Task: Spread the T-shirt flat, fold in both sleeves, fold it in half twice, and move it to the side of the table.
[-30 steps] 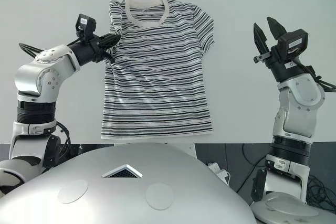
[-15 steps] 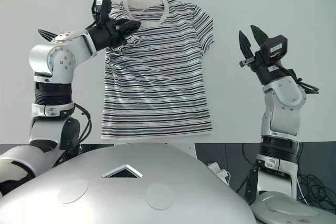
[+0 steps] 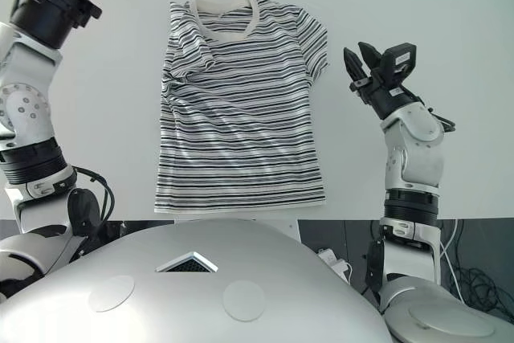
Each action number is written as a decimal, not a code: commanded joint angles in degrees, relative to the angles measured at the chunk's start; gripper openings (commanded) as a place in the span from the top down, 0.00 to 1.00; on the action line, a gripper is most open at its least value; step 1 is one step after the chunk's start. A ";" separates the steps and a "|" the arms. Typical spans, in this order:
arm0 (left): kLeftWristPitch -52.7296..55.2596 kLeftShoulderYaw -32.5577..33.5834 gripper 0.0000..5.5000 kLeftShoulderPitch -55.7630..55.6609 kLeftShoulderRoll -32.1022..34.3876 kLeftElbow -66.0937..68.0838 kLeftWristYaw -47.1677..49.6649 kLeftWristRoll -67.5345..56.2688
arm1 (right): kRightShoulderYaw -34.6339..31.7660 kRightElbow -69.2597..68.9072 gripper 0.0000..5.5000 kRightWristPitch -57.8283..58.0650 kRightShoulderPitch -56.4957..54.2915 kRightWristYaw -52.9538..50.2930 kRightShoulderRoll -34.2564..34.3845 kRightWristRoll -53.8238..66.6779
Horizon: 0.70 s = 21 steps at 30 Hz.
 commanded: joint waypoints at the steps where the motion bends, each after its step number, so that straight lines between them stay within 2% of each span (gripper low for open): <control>1: -0.94 -0.01 0.65 1.84 0.69 -1.55 0.10 -0.68 | -0.65 4.21 0.73 8.94 -6.21 0.49 0.14 2.88; 6: -0.87 -0.24 0.65 2.49 1.40 -0.72 0.30 -0.56 | -1.50 5.49 0.73 18.63 -6.76 2.84 -1.17 6.10; 21: 0.64 -1.11 0.65 2.92 1.89 0.17 1.35 -1.92 | -3.17 3.48 0.73 30.13 -4.84 6.32 -1.06 10.41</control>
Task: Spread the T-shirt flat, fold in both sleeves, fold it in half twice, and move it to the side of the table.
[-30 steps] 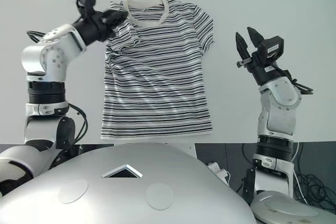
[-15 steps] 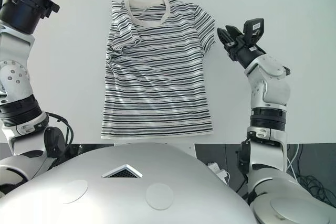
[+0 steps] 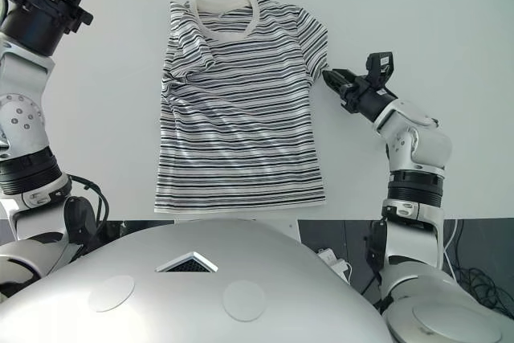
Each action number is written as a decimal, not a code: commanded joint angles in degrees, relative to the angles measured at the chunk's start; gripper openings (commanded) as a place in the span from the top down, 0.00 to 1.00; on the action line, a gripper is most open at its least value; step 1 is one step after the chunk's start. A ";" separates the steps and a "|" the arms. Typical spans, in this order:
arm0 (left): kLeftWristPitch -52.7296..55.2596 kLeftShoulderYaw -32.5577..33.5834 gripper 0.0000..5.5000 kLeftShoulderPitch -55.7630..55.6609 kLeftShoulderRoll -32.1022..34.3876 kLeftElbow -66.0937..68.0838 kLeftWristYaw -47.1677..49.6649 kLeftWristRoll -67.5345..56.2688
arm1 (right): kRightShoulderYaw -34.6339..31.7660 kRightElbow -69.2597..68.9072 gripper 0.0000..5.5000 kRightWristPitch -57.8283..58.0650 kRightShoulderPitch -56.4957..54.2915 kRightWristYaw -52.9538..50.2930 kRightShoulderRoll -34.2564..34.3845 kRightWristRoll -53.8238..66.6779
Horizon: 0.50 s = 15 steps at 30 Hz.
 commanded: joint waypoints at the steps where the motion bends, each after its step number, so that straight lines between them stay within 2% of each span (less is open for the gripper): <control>1: 1.09 -0.67 0.65 0.24 0.35 0.22 0.71 -0.30 | -1.06 0.09 0.73 3.58 -1.27 0.43 -0.15 2.16; 10: 1.54 -1.65 0.65 0.32 -0.08 0.63 1.01 -0.27 | -5.55 4.96 0.73 7.47 -5.46 1.98 -0.52 6.38; 15: 1.85 -1.89 0.65 0.11 0.06 0.52 1.13 -0.30 | -5.51 6.59 0.73 7.63 -6.53 2.84 -0.21 6.78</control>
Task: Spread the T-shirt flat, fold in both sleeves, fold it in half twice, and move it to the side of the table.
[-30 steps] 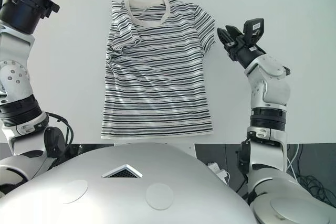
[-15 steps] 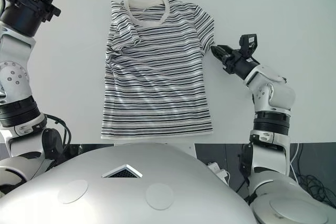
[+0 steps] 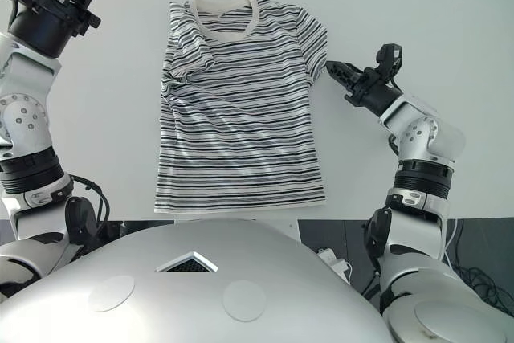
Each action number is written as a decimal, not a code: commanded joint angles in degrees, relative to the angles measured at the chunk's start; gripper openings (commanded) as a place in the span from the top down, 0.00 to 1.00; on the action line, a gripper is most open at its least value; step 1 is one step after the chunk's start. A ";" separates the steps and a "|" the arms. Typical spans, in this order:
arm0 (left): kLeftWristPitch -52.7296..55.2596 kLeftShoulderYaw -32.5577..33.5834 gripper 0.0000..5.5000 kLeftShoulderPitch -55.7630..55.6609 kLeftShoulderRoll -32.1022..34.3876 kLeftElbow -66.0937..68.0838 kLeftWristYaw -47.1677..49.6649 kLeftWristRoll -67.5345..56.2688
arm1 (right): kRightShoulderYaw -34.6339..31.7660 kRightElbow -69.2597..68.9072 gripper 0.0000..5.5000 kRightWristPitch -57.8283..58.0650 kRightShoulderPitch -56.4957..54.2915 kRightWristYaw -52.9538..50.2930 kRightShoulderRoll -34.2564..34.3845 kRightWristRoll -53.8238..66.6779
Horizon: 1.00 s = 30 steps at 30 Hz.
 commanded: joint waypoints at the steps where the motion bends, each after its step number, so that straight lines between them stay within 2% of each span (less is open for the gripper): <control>1: 0.88 -0.57 0.65 0.09 0.17 0.04 0.68 -0.27 | 0.36 1.00 0.73 0.81 -1.66 0.65 -0.14 0.27; 20: -3.33 -5.20 0.65 2.95 -0.02 -3.95 2.57 5.50 | 5.71 0.81 0.73 -1.34 -2.81 -0.24 0.70 -4.14; 28: -4.09 -5.58 0.65 3.50 -0.38 -4.03 2.93 5.52 | 4.63 0.27 0.98 -2.18 -2.64 -0.44 0.86 -4.26; 30: -4.17 -5.60 0.65 3.64 -0.43 -4.07 2.96 5.50 | 4.44 -0.15 0.99 -2.20 -2.51 -0.61 0.99 -4.16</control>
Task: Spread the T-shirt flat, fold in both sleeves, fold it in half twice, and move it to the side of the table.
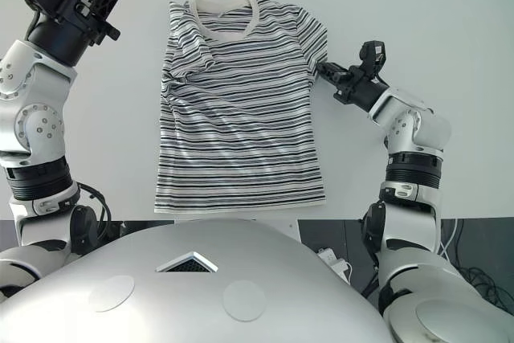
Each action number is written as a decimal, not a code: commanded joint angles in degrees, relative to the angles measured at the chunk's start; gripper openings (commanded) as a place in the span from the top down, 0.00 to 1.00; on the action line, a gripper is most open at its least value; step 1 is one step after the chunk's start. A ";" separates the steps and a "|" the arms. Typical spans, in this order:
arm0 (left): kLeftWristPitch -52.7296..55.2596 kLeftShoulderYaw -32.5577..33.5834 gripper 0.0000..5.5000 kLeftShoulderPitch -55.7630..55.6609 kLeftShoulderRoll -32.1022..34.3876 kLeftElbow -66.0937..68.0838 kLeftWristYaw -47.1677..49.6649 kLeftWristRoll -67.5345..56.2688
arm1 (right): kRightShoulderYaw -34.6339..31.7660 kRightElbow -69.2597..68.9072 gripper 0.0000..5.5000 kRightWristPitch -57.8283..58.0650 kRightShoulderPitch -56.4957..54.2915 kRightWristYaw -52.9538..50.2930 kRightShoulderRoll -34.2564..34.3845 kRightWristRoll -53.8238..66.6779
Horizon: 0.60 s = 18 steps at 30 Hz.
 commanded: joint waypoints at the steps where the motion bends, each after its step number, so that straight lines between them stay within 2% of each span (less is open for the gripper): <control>1: -0.44 -0.23 0.65 0.72 -0.04 -0.74 0.72 0.76 | -0.66 -1.63 0.99 -0.47 -0.32 -0.54 0.30 0.29; 12: -0.59 -0.70 0.65 1.66 -0.16 -1.23 0.62 0.71 | 0.39 -9.55 0.99 -1.22 3.05 -0.86 1.73 0.12; 18: -0.85 -1.32 0.65 1.82 -0.25 -1.11 0.57 1.12 | 2.61 -16.29 0.99 -5.48 5.50 -4.56 2.80 -3.10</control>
